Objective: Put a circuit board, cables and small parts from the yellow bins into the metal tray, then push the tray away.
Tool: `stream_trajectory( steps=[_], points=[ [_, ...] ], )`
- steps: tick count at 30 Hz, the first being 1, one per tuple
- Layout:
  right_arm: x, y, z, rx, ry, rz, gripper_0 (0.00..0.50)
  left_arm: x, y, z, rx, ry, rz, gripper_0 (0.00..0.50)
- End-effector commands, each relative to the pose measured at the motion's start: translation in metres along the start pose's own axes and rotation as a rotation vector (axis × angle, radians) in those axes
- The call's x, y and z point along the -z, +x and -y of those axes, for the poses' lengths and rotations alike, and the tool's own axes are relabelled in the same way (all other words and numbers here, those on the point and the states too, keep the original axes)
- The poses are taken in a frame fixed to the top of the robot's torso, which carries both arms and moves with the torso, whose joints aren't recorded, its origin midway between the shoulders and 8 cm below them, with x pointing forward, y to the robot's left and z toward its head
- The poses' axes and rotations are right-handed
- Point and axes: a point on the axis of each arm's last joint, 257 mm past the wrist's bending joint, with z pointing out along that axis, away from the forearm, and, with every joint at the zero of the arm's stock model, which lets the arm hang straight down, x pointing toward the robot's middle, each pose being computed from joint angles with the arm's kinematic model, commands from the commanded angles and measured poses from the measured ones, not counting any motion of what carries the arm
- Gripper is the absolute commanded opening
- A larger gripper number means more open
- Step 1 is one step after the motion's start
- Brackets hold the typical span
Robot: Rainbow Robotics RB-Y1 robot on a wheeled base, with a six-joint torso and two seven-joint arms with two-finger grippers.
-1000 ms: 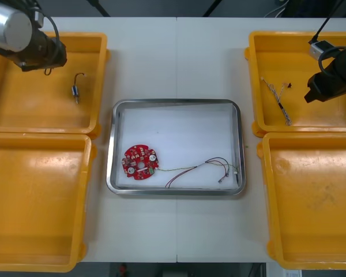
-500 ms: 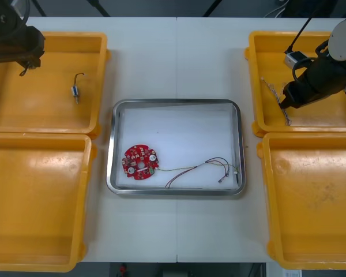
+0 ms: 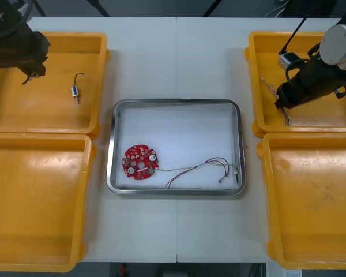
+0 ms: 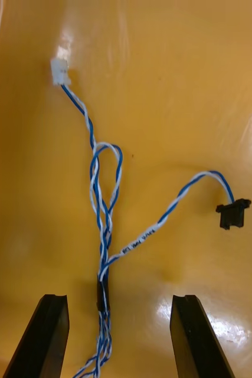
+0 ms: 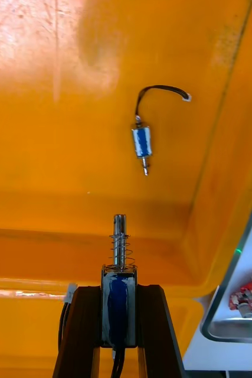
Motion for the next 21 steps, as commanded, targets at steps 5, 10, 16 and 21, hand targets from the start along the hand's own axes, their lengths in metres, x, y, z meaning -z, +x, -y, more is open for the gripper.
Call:
stream_trajectory(
  steps=[5,10,16,21],
  points=[
    [-0.002,-0.011,-0.010,0.020,0.010,0.017,0.500,0.029,-0.013,0.042,0.115,0.029,0.063,0.000],
    [-0.010,-0.004,-0.012,0.043,0.025,-0.001,0.500,0.018,-0.001,0.075,0.192,-0.007,0.095,0.000],
    [-0.018,0.005,-0.009,0.050,0.045,-0.020,0.500,0.003,0.020,0.108,0.241,0.001,0.136,0.000],
    [-0.024,0.011,-0.006,0.048,0.053,-0.022,0.500,-0.012,0.036,0.138,0.299,0.058,0.145,0.000]
  ],
)
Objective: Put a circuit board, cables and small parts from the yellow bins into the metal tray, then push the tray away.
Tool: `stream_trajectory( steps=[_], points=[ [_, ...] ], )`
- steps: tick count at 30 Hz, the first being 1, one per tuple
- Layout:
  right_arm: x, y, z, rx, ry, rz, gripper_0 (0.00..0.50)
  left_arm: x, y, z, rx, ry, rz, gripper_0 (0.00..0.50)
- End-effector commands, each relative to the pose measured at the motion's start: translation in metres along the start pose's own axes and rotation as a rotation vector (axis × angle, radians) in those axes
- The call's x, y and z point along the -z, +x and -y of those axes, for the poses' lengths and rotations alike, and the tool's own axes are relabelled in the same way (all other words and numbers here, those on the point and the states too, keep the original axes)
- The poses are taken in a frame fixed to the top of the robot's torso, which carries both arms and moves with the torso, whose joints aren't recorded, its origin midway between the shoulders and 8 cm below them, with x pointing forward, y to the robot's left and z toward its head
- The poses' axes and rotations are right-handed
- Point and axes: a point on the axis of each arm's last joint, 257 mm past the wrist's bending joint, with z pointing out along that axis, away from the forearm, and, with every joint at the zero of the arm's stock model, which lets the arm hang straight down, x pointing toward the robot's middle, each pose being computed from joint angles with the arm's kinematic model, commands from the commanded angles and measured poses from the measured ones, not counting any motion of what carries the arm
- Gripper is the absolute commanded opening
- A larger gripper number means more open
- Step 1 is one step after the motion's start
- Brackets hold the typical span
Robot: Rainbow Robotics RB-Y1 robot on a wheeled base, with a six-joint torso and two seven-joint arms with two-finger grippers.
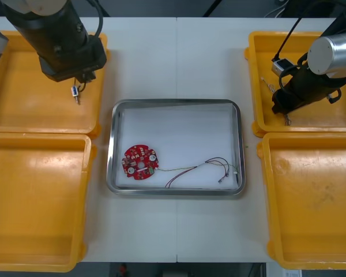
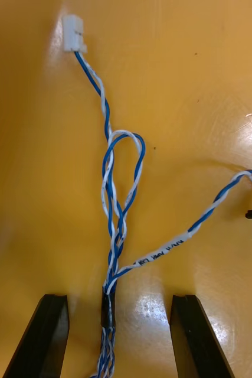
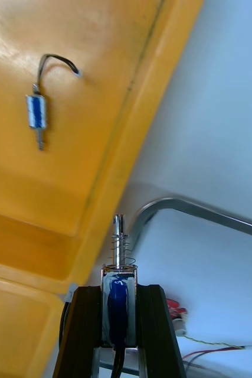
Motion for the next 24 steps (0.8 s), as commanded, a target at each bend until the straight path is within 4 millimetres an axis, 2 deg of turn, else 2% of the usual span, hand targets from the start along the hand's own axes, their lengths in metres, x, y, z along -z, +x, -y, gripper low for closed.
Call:
stream_trajectory(
  steps=[1,4,5,6,7,8,9,10,13,21,24],
  points=[
    [-0.009,0.006,-0.004,-0.005,0.006,-0.003,0.500,-0.008,0.021,0.024,0.056,0.053,0.021,0.000],
    [-0.009,0.005,-0.005,-0.007,0.003,-0.002,0.500,-0.021,0.039,0.033,0.074,0.058,0.016,0.000],
    [-0.009,0.005,-0.005,-0.006,0.002,-0.002,0.479,-0.024,0.042,0.034,0.073,0.057,0.012,0.000],
    [-0.009,0.006,-0.005,-0.005,0.003,-0.003,0.412,-0.029,0.049,0.037,0.066,0.053,0.006,0.000],
    [-0.009,0.005,-0.005,-0.007,0.002,-0.002,0.310,-0.035,0.055,0.038,0.060,0.041,0.003,0.000],
    [-0.009,0.006,-0.005,-0.010,0.001,-0.003,0.245,-0.037,0.058,0.040,0.056,0.036,0.003,0.000],
    [-0.009,0.006,-0.005,-0.010,0.002,-0.005,0.118,-0.042,0.065,0.042,0.046,0.022,0.005,0.000],
    [-0.009,0.008,-0.005,-0.015,0.001,-0.013,0.051,-0.049,0.072,0.043,0.038,0.000,0.014,0.000],
    [-0.009,0.010,-0.006,-0.017,-0.003,-0.021,0.001,-0.063,0.085,0.044,0.035,-0.031,0.024,0.000],
    [-0.007,0.008,-0.003,-0.001,0.004,-0.017,0.000,-0.083,0.097,0.062,0.021,-0.016,0.055,0.000],
    [0.002,0.001,0.007,0.028,0.029,-0.001,0.000,-0.098,0.099,0.074,0.013,-0.002,0.081,0.000]
  ],
)
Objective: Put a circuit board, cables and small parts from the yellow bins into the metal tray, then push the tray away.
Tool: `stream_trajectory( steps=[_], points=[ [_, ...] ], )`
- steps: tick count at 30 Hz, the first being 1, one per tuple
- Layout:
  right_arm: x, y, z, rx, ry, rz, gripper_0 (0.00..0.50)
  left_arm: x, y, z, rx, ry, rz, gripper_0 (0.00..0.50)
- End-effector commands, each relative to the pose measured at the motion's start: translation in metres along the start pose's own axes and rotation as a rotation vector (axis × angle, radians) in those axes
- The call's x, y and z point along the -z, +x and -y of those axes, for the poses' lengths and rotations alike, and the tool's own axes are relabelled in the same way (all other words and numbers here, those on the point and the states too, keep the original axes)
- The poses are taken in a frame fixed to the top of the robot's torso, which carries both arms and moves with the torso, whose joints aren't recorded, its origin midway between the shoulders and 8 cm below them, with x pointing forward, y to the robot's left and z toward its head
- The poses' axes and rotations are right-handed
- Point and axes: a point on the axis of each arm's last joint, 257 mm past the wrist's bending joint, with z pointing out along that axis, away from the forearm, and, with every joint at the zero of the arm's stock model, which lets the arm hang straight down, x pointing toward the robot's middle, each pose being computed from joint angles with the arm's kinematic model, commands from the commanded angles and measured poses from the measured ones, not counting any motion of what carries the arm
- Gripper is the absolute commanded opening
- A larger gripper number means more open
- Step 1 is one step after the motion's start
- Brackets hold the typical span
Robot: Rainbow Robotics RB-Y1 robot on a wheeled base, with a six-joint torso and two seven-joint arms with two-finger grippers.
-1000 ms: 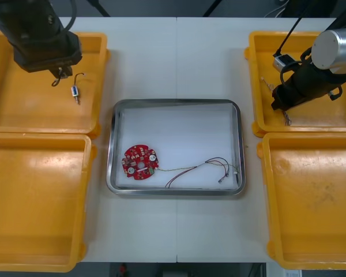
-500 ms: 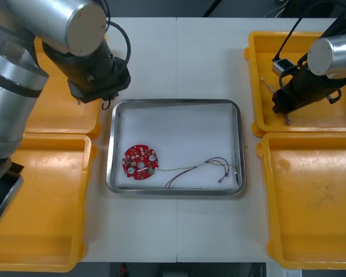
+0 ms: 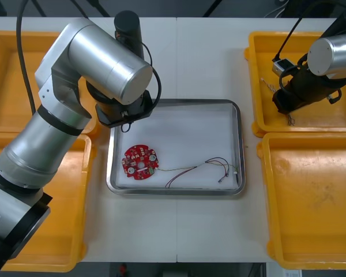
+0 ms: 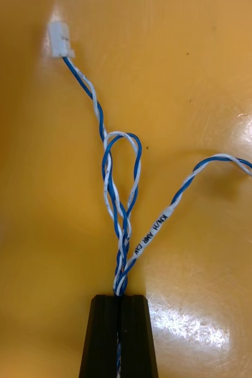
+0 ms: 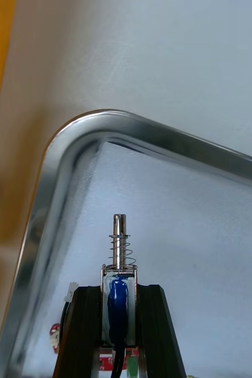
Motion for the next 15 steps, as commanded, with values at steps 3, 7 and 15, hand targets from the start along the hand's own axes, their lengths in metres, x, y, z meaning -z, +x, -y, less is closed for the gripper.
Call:
stream_trajectory(
  steps=[3,7,15],
  points=[
    [0.014,-0.009,0.013,0.070,0.053,0.022,0.000,-0.018,0.015,0.027,0.049,0.021,0.035,0.000],
    [0.029,-0.018,0.024,0.107,0.080,0.051,0.000,-0.024,0.019,0.026,0.046,0.004,0.030,0.000],
    [0.055,-0.025,0.034,0.126,0.059,0.091,0.000,-0.041,0.018,0.027,0.048,0.005,0.044,0.000]
  ],
)
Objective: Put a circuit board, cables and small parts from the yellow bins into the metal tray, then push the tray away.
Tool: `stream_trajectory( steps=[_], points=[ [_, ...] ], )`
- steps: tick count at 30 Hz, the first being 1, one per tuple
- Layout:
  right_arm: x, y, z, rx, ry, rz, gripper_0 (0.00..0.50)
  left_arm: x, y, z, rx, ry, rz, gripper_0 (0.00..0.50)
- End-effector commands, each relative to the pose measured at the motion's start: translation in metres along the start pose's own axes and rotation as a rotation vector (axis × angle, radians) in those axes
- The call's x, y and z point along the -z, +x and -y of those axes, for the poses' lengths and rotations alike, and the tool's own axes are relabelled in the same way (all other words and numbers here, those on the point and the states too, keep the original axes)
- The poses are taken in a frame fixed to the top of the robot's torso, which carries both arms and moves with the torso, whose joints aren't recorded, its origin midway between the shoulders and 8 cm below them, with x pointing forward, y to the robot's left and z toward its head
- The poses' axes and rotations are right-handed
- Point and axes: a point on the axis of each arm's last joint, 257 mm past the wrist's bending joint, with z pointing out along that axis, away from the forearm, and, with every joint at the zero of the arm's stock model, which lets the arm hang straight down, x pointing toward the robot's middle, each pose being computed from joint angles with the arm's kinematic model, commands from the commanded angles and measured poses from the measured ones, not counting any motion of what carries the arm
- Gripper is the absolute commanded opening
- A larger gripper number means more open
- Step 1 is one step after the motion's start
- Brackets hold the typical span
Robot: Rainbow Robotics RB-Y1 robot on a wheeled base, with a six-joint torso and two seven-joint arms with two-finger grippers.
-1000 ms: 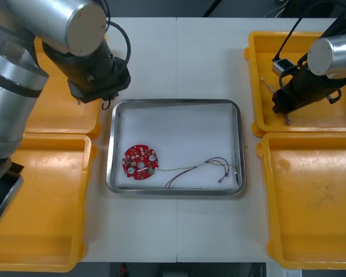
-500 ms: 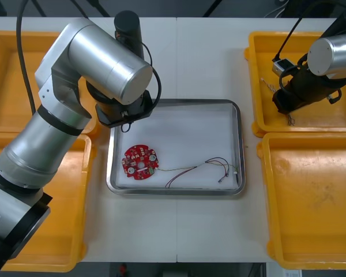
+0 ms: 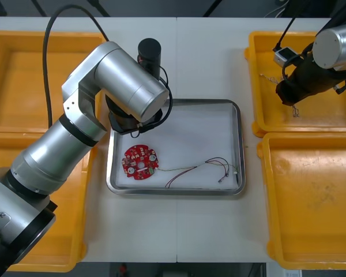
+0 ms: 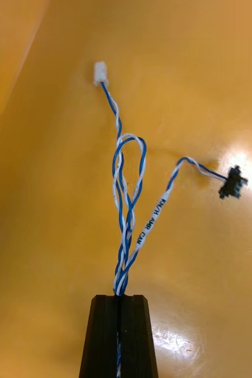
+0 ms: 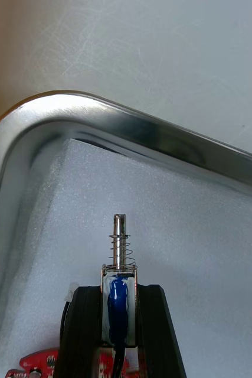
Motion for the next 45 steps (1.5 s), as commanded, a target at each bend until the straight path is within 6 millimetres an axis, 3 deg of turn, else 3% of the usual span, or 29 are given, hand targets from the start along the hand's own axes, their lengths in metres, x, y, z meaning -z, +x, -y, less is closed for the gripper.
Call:
stream_trajectory(
  steps=[1,11,16,18,20,22,30,35,37,41,45],
  points=[
    [0.033,-0.003,0.027,0.031,0.023,0.024,0.000,-0.005,0.008,0.015,0.037,0.025,0.011,0.000],
    [0.085,0.000,0.023,0.097,-0.023,-0.001,0.000,-0.012,0.010,0.017,0.035,0.025,0.018,0.000],
    [0.102,0.003,0.014,0.095,-0.092,0.002,0.000,-0.013,0.010,0.017,0.040,0.024,0.020,0.022],
    [0.109,0.005,0.012,0.105,-0.100,-0.007,0.000,-0.013,0.010,0.017,0.040,0.024,0.020,0.054],
    [0.118,0.007,0.009,0.123,-0.104,-0.016,0.000,-0.013,0.011,0.016,0.041,0.021,0.019,0.174],
    [0.125,0.008,0.006,0.135,-0.107,-0.022,0.000,-0.012,0.011,0.015,0.041,0.018,0.017,0.237],
    [0.151,0.011,-0.003,0.177,-0.111,-0.034,0.000,0.004,0.012,0.010,0.015,0.003,0.017,0.378],
    [0.157,0.009,-0.006,0.189,-0.112,-0.025,0.000,0.023,0.010,0.008,-0.007,0.010,0.007,0.477],
    [0.158,0.008,-0.007,0.191,-0.113,-0.023,0.000,0.032,0.008,0.008,-0.015,0.018,-0.003,0.500],
    [0.159,0.007,-0.009,0.202,-0.114,-0.017,0.000,0.056,-0.004,0.008,-0.020,0.047,-0.038,0.500],
    [0.163,0.002,-0.015,0.226,-0.121,0.000,0.000,0.085,-0.029,0.008,0.002,0.091,-0.066,0.500]
  ],
)
